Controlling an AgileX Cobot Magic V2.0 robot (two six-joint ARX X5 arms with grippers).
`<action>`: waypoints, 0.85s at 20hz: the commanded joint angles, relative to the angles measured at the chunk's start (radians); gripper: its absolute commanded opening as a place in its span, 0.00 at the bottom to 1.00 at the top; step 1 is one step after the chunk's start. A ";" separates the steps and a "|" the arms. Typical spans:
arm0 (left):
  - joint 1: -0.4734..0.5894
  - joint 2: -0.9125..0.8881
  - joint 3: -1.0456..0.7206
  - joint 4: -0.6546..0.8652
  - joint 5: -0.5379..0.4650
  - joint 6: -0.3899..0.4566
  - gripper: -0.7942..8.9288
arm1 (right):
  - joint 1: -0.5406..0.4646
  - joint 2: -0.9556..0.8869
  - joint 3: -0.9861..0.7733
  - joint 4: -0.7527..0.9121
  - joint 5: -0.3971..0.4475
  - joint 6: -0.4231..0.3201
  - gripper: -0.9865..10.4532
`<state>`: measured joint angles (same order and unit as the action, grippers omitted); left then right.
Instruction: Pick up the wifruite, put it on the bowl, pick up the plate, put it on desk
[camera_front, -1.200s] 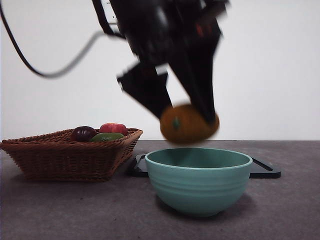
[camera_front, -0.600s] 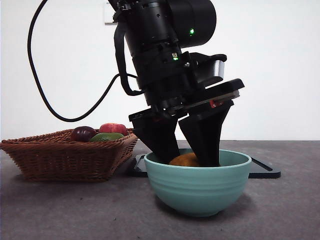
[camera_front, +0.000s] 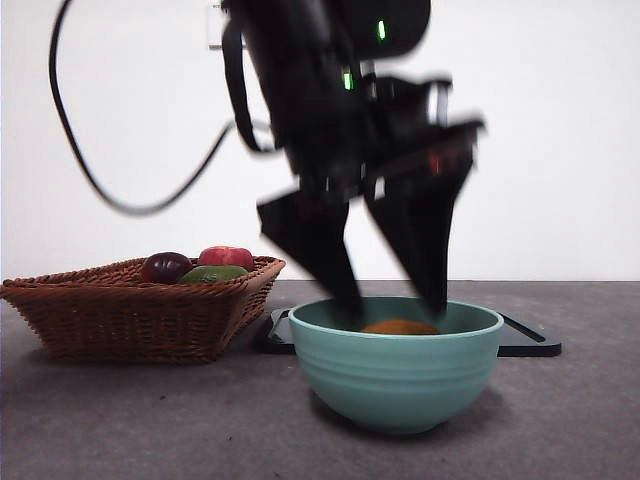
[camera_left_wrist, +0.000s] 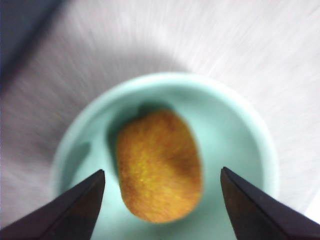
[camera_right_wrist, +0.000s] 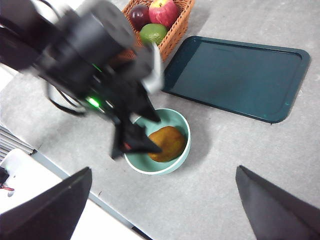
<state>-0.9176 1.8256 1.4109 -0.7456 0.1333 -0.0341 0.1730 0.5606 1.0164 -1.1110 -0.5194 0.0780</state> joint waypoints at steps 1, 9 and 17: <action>0.010 -0.098 0.052 0.015 0.001 0.015 0.47 | 0.003 0.007 0.015 0.011 0.011 -0.007 0.49; 0.224 -0.524 0.052 -0.014 0.002 0.013 0.47 | 0.003 0.007 0.015 0.014 0.028 -0.007 0.49; 0.429 -0.859 -0.148 -0.156 0.103 0.042 0.47 | 0.003 0.061 0.015 0.058 0.028 -0.007 0.49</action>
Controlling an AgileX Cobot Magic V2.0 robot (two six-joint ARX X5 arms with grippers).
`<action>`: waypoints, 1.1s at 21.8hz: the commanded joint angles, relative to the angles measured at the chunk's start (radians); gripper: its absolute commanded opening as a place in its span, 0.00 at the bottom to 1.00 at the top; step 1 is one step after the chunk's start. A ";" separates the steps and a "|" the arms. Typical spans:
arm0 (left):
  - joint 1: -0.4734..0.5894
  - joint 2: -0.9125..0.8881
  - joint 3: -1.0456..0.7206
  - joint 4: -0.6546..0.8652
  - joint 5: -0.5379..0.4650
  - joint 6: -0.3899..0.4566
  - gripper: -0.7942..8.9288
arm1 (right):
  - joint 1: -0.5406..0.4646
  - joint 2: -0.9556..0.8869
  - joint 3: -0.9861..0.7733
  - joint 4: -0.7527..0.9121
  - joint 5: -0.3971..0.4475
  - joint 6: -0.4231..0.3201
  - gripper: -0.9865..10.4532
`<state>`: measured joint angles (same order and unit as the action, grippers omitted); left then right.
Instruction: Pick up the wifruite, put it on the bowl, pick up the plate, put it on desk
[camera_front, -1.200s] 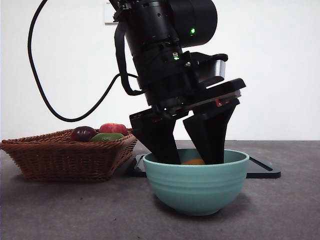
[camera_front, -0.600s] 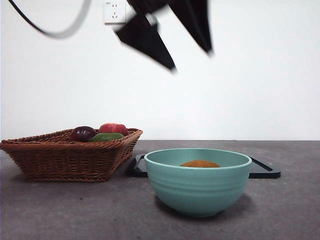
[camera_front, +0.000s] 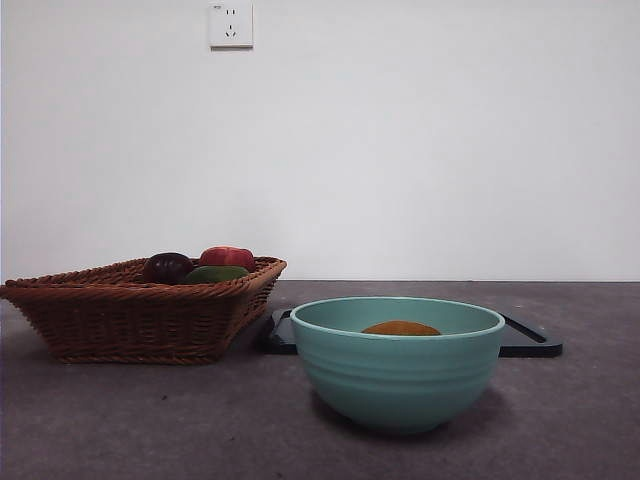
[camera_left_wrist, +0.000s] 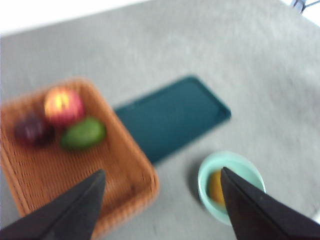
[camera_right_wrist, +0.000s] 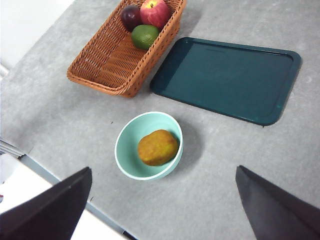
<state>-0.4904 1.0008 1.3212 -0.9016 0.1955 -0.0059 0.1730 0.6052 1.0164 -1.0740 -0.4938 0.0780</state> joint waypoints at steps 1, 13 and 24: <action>0.005 -0.083 -0.131 0.000 0.084 0.011 0.47 | 0.003 0.027 0.015 0.032 -0.004 -0.007 0.49; -0.002 -0.258 -0.468 0.010 0.427 0.014 0.47 | 0.084 0.208 -0.006 0.020 -0.003 -0.011 0.49; -0.002 -0.258 -0.468 0.012 0.427 0.018 0.47 | 0.196 0.303 -0.272 0.356 0.031 0.142 0.43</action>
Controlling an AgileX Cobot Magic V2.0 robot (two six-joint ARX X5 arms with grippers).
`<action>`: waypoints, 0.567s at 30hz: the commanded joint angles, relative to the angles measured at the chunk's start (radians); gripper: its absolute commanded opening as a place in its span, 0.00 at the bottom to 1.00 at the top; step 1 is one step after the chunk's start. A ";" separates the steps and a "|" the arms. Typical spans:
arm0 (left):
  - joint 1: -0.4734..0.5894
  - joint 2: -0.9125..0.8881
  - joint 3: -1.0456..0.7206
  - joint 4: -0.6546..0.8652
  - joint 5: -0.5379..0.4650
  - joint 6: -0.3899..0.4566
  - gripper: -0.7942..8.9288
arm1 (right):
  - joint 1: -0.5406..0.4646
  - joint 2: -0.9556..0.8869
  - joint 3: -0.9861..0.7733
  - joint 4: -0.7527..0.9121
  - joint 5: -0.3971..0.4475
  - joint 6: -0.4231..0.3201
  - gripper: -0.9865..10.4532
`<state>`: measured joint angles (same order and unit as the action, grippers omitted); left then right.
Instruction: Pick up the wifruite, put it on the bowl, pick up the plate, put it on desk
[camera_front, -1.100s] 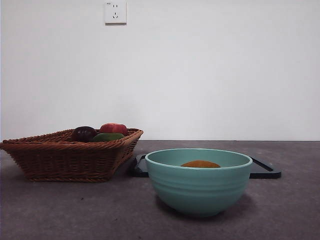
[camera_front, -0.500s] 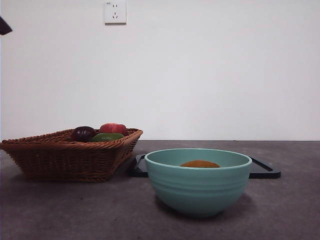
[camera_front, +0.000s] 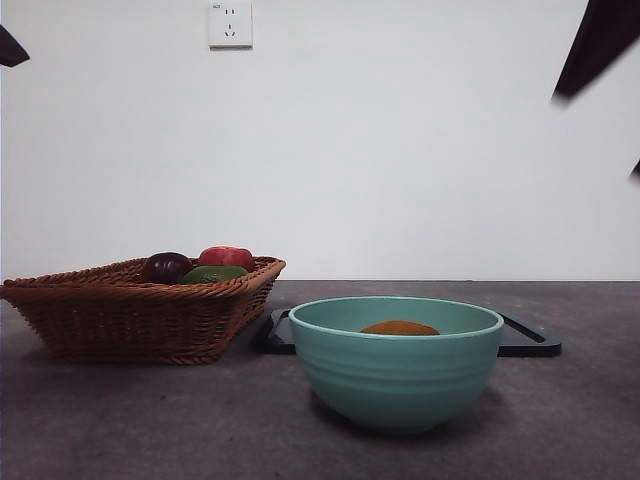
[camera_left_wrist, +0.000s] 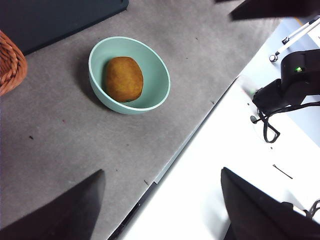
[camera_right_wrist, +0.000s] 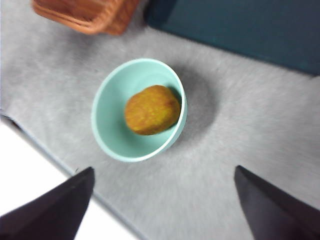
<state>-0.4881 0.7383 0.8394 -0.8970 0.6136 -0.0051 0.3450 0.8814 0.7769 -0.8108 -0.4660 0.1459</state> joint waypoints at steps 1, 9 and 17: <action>-0.004 0.005 0.014 0.008 0.008 0.017 0.47 | 0.039 0.045 -0.055 0.140 0.005 0.092 0.42; -0.004 0.005 0.014 0.008 0.008 0.020 0.47 | 0.158 0.222 -0.092 0.350 0.155 0.136 0.33; -0.004 0.005 0.014 0.007 0.008 0.020 0.47 | 0.216 0.380 -0.092 0.468 0.255 0.148 0.30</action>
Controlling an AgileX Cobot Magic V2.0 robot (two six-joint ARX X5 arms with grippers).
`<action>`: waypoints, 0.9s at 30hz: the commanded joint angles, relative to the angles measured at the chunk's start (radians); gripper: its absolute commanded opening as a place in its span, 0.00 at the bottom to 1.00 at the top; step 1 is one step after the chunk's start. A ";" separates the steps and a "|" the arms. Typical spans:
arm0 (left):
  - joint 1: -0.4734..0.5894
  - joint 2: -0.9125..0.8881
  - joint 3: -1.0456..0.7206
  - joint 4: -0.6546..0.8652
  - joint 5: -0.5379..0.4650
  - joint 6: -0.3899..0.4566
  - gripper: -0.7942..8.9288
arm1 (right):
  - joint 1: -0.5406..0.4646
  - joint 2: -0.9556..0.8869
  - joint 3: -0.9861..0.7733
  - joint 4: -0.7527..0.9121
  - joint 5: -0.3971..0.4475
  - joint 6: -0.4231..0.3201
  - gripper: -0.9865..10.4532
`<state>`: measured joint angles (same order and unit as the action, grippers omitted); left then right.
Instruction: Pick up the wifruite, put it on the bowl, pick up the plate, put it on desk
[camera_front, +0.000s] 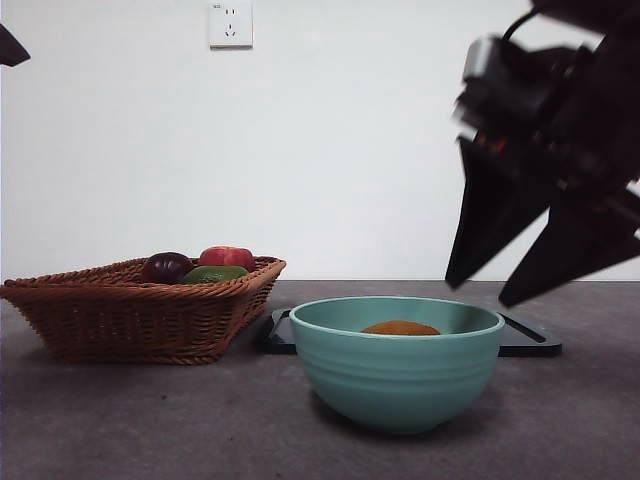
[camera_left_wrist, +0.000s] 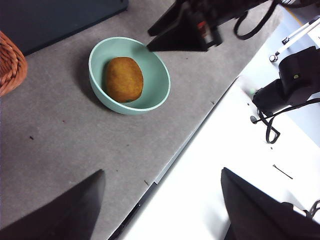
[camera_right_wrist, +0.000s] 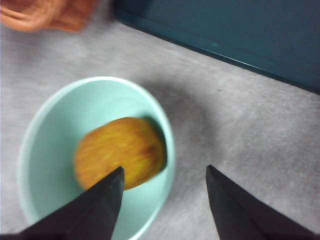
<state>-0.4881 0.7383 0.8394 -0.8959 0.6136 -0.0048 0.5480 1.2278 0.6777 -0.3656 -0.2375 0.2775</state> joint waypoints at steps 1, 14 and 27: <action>-0.004 0.005 0.014 0.006 0.008 0.019 0.47 | 0.016 0.044 0.008 0.032 0.036 0.022 0.28; -0.004 0.005 0.014 0.006 0.008 0.019 0.47 | 0.027 0.126 0.008 0.097 0.037 0.034 0.17; -0.004 0.005 0.014 0.006 0.008 0.019 0.47 | 0.027 0.122 0.021 0.127 0.029 0.038 0.09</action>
<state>-0.4881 0.7383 0.8394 -0.8951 0.6136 -0.0036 0.5678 1.3434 0.6792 -0.2527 -0.2066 0.2974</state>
